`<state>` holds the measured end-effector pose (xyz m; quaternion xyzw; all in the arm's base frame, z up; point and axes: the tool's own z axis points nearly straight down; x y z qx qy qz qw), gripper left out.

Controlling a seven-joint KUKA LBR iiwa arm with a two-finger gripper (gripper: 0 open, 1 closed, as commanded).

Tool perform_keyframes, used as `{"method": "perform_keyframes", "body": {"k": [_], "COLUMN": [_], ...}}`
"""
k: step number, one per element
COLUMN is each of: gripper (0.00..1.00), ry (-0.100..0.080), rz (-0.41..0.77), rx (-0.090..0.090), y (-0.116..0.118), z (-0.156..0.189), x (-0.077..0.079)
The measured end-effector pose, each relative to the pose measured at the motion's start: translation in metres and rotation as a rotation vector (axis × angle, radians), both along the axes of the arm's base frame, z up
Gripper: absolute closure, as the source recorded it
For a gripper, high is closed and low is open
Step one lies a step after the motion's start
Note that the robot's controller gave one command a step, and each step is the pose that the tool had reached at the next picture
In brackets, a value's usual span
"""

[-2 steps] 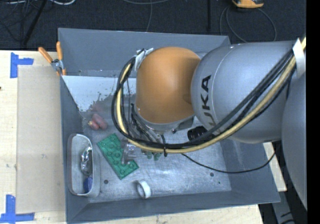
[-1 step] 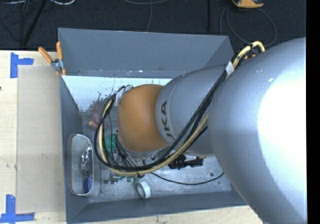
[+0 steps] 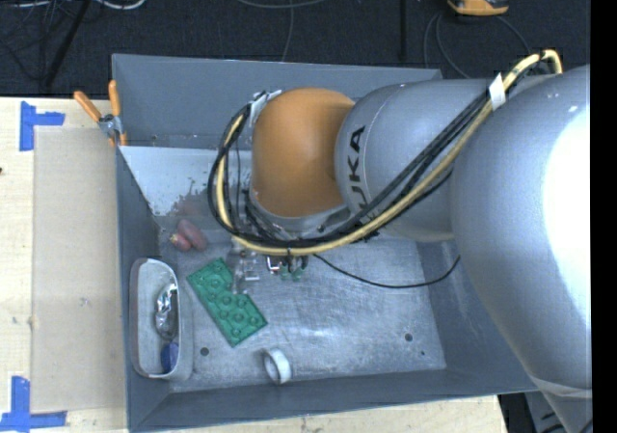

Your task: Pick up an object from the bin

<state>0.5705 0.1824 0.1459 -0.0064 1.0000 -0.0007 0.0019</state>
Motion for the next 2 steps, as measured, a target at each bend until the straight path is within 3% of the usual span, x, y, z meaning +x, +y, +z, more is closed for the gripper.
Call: {"method": "perform_keyframes", "body": {"k": [1, 2], "gripper": [0.00, 0.00], "ry": [0.003, 0.001], "rz": [0.002, -0.123], "rx": [0.001, 0.002], "y": [0.002, -0.014], "z": [-0.001, -0.076], "x": [-0.001, -0.024]}}
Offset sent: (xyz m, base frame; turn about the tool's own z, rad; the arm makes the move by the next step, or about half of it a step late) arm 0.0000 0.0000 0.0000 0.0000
